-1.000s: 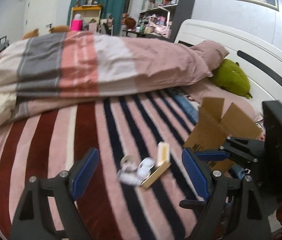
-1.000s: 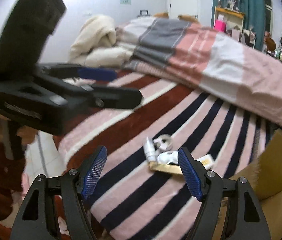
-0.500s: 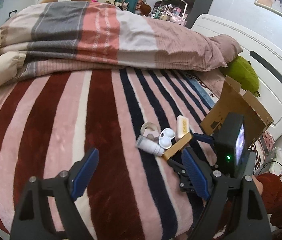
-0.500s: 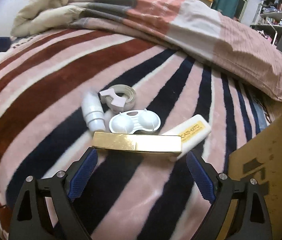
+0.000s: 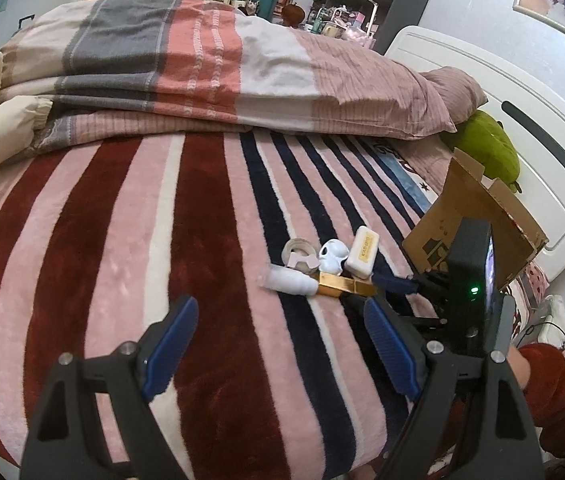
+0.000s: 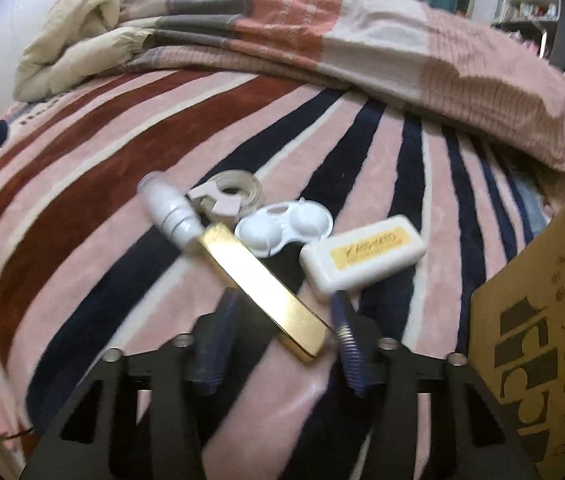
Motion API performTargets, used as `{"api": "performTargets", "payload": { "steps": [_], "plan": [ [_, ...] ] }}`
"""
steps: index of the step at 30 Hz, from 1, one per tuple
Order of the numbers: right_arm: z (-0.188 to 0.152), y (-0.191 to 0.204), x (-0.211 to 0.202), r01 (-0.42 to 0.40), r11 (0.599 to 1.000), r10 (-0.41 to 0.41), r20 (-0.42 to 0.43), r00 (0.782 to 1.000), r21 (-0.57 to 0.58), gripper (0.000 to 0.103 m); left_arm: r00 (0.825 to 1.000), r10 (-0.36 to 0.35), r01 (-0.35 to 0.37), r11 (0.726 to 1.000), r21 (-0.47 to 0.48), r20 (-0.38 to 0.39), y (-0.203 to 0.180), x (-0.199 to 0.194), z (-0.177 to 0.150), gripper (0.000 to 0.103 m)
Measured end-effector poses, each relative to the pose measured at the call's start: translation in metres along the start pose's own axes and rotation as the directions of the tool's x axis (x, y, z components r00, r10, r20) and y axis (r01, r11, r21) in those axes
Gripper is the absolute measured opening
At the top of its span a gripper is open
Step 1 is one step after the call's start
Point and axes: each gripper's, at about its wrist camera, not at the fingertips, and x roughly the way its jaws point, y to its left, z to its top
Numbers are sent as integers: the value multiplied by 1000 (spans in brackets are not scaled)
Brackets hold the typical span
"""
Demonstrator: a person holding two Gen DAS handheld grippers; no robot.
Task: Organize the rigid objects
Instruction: 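Grasp the gold bar-shaped item with the right gripper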
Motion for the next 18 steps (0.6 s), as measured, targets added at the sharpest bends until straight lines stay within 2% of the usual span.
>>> {"api": "performTargets", "payload": {
  "steps": [1, 4, 9, 11, 12, 13, 16, 18],
  "plan": [
    [-1, -3, -2, -33, 999, 33, -11, 999, 2, 31, 1000, -2, 2, 1000, 2, -1, -2, 1, 1, 83],
    [-4, -7, -6, -139, 990, 139, -31, 990, -1, 31, 1000, -5, 5, 1000, 12, -3, -7, 3, 3, 83],
    [0, -6, 3, -208, 978, 207, -35, 978, -8, 31, 1000, -8, 8, 1000, 23, -9, -16, 4, 3, 83],
    [4, -2, 10, -189, 982, 188, -33, 982, -31, 28, 1000, -9, 10, 1000, 23, -12, -17, 4, 4, 83],
    [5, -1, 10, -175, 984, 174, -33, 984, -37, 16, 1000, -9, 9, 1000, 22, -14, -18, 4, 3, 83],
    [6, 1, 9, -171, 984, 170, -27, 985, -49, 13, 1000, -8, 8, 1000, 20, -17, -18, 4, 3, 83],
    [9, 7, -9, -201, 977, 201, -4, 980, -68, 13, 999, -21, 21, 1000, 15, -26, -17, 5, 3, 83],
    [11, 13, -29, -223, 970, 225, 18, 974, -96, 13, 998, -53, 54, 999, 8, -24, -19, 5, 6, 83]
  ]
}}
